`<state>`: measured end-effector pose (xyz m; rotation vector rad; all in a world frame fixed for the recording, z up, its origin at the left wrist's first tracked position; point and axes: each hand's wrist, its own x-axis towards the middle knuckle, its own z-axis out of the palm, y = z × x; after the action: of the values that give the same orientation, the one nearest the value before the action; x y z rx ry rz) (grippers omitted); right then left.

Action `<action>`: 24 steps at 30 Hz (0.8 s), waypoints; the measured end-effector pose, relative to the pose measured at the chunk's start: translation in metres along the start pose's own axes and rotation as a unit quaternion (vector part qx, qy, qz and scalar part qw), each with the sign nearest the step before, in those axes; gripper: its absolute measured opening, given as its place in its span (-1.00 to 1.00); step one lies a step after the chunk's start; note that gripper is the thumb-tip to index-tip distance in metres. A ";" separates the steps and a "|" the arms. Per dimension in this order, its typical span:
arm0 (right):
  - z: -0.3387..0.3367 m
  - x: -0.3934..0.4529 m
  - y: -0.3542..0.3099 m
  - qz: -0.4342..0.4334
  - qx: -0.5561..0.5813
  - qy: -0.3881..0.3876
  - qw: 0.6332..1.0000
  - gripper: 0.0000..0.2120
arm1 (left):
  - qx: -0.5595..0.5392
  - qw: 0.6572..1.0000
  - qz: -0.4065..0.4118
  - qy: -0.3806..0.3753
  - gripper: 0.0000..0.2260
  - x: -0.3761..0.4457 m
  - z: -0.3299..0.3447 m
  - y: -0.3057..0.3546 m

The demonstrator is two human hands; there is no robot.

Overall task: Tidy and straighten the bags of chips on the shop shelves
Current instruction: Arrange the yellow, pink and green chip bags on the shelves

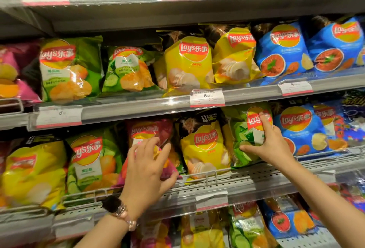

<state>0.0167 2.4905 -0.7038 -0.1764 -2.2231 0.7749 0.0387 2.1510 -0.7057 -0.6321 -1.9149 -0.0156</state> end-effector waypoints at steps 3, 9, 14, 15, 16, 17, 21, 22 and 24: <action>0.000 -0.006 -0.005 -0.015 0.027 0.030 0.999 0.11 | -0.032 0.979 -0.179 -0.092 -0.18 -0.008 0.005 0.001; -0.007 -0.024 -0.026 0.004 0.138 0.083 0.987 0.06 | -0.073 0.942 -0.290 -0.151 0.05 -0.004 0.015 -0.007; -0.011 -0.044 -0.049 -0.007 0.176 0.044 0.983 0.06 | -0.096 0.940 -0.294 -0.143 0.04 -0.006 0.016 -0.014; -0.010 -0.050 -0.053 -0.014 0.183 0.039 0.982 0.05 | -0.100 0.942 -0.289 -0.134 0.01 -0.006 0.017 -0.014; -0.009 -0.055 -0.057 -0.023 0.188 0.037 0.981 0.05 | -0.108 0.944 -0.287 -0.123 -0.01 -0.006 0.017 -0.014; -0.008 -0.061 -0.060 -0.032 0.191 0.036 0.980 0.04 | -0.120 0.945 -0.285 -0.109 -0.04 -0.006 0.016 -0.014; -0.001 -0.078 -0.069 -0.051 0.211 0.037 0.975 0.00 | -0.146 0.949 -0.272 -0.067 -0.08 -0.004 0.007 -0.016; 0.000 -0.080 -0.072 -0.053 0.210 0.040 0.975 -0.01 | -0.150 0.950 -0.267 -0.062 -0.08 -0.003 0.002 -0.017; 0.002 -0.085 -0.077 -0.057 0.206 0.042 0.976 -0.01 | -0.157 0.951 -0.258 -0.066 -0.08 -0.004 -0.008 -0.020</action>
<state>0.0831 2.3974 -0.7132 0.1180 -1.9264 1.1205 0.0382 2.1295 -0.6999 -0.3254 -2.1804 -0.6356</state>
